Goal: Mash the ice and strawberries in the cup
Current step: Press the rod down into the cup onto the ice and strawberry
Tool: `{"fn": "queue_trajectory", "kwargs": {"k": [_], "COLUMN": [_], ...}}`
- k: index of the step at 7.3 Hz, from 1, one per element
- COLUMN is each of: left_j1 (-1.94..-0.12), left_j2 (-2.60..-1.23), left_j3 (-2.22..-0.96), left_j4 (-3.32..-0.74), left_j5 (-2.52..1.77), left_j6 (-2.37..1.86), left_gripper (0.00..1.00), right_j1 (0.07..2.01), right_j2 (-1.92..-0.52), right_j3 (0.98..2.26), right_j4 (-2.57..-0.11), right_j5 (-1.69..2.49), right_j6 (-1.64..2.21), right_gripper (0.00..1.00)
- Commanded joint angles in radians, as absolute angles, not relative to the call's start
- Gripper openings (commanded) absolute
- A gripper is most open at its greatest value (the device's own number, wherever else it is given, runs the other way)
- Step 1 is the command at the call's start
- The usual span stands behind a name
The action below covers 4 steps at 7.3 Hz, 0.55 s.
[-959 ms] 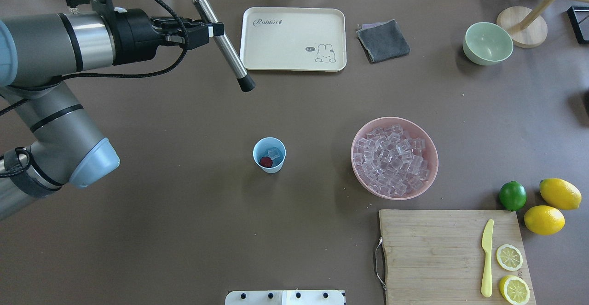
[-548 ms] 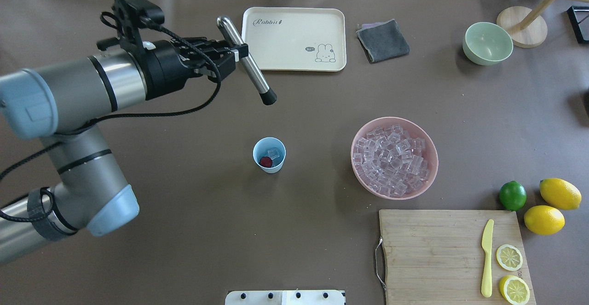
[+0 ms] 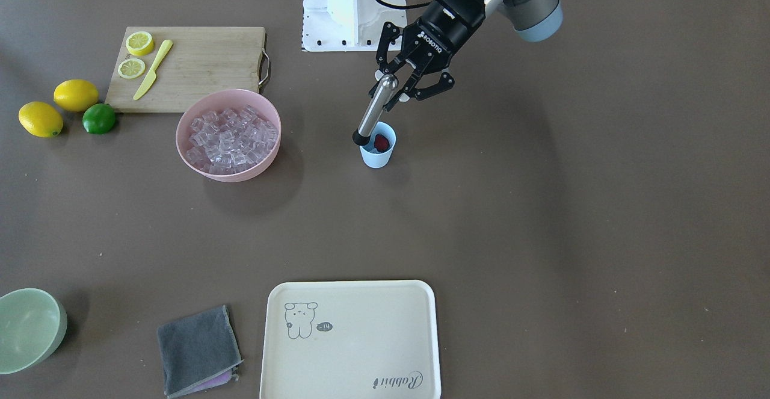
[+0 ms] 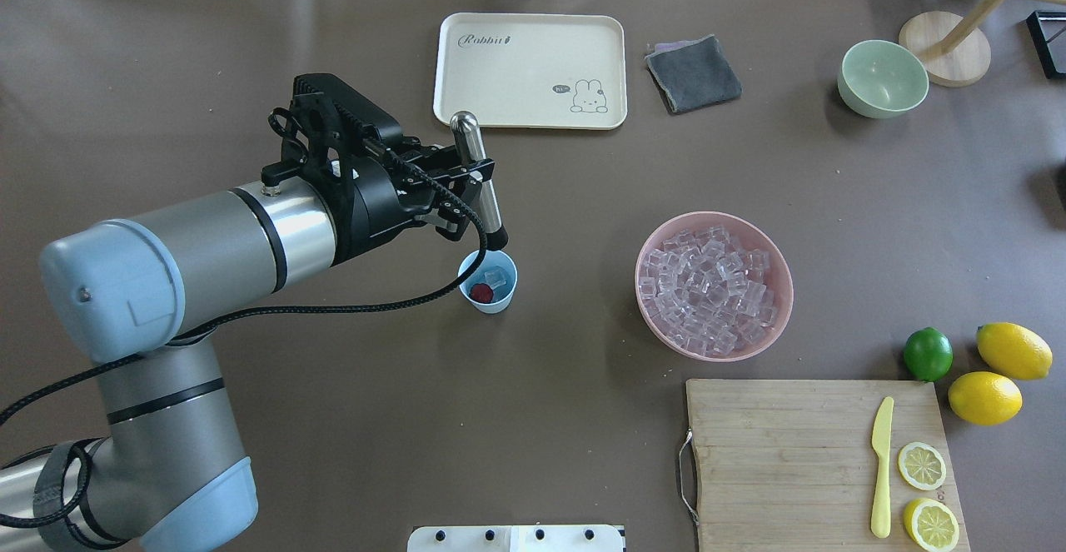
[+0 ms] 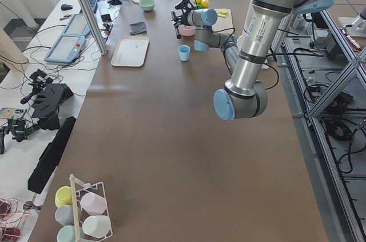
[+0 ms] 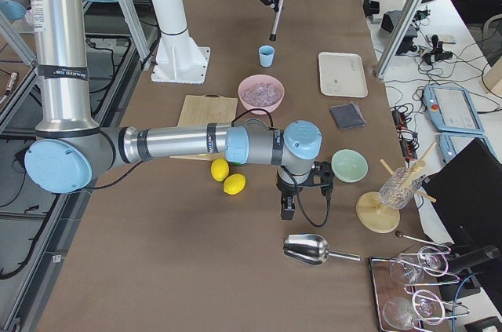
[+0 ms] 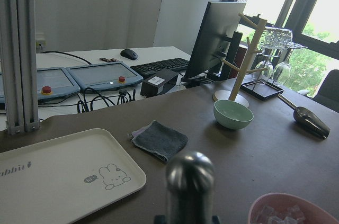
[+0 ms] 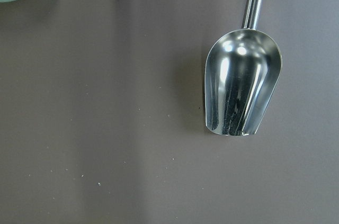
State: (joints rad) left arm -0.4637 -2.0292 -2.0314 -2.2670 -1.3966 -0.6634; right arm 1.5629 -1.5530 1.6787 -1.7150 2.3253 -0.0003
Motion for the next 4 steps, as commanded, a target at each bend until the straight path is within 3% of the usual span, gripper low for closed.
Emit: {"fn": "queue_trajectory", "kwargs": {"k": [1,2,4], "left_j1": [-0.457,-0.427,-0.387], "left_j2": [-2.031,-2.025,-2.023], "left_j3": [-2.056,-2.045,-1.897], "left_j4": [-2.175,-2.189,-2.415], "left_j5": [-1.367,-1.33,-1.281], "left_j6": [-0.661,-0.66,-0.654], "left_gripper": [0.32,0.32,0.31], "right_j1": [1.563,1.563,1.563], "right_j2": [-1.552,-1.555,-1.552], "right_j3": [1.675,1.674,1.671], "right_j4": [-1.713,-1.713,-1.713], "right_j5": [2.324,2.329,2.326], "right_j6": [-0.002,-0.002,-0.003], "right_gripper": [1.0,1.0,1.0]}}
